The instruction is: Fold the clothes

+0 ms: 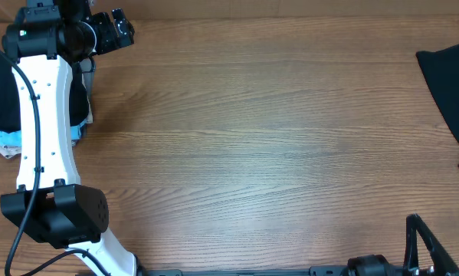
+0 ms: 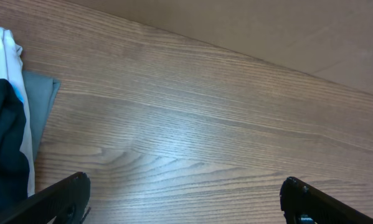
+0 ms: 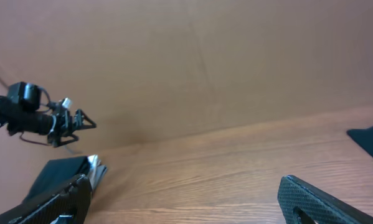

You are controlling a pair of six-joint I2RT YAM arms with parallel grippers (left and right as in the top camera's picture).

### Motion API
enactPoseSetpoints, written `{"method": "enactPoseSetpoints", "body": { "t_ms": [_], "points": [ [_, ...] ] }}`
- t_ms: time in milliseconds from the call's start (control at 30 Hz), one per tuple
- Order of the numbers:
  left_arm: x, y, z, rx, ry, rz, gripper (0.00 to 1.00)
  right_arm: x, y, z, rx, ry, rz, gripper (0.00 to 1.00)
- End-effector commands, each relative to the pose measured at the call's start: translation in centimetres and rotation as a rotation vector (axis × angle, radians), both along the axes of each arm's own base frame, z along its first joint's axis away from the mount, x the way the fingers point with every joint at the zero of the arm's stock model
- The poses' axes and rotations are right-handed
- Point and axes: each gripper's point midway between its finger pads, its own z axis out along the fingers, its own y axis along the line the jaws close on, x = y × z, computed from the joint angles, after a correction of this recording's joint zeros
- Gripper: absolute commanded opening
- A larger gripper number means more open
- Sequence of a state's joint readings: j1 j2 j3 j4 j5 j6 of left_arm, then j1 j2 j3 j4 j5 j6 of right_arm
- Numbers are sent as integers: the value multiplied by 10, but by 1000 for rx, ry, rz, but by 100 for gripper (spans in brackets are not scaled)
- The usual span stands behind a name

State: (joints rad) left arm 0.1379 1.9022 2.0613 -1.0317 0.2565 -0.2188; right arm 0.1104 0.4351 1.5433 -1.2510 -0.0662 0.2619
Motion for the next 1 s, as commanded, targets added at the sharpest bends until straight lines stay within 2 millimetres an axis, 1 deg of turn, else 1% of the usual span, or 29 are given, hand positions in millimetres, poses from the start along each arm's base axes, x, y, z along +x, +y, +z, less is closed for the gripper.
{"method": "enactPoseSetpoints", "body": {
  "t_ms": [0,133,200,267,433,567,700,800,967],
  "points": [
    [1,0,-5,-3,10,5,100,-1,-5,-18,-3,17,-47,100],
    [1,0,-5,-3,10,5,100,7,-6,-47,-3,29,-64,100],
    [1,0,-5,-3,10,5,100,15,-6,-60,-2,19,-64,100],
    [1,0,-5,-3,10,5,100,27,-5,-72,1,-13,-64,100],
    [1,0,-5,-3,10,5,100,61,-3,-91,10,-114,-64,100],
    [1,0,-5,-3,10,5,100,91,-1,-103,19,-204,-63,100],
    [1,0,-5,-3,10,5,100,115,1,-113,27,-292,-63,100],
    [1,0,-5,-3,10,5,100,128,1,-127,30,-324,-63,100],
    [1,0,-5,-3,10,5,100,142,2,-151,31,-332,-64,100]
  ]
}}
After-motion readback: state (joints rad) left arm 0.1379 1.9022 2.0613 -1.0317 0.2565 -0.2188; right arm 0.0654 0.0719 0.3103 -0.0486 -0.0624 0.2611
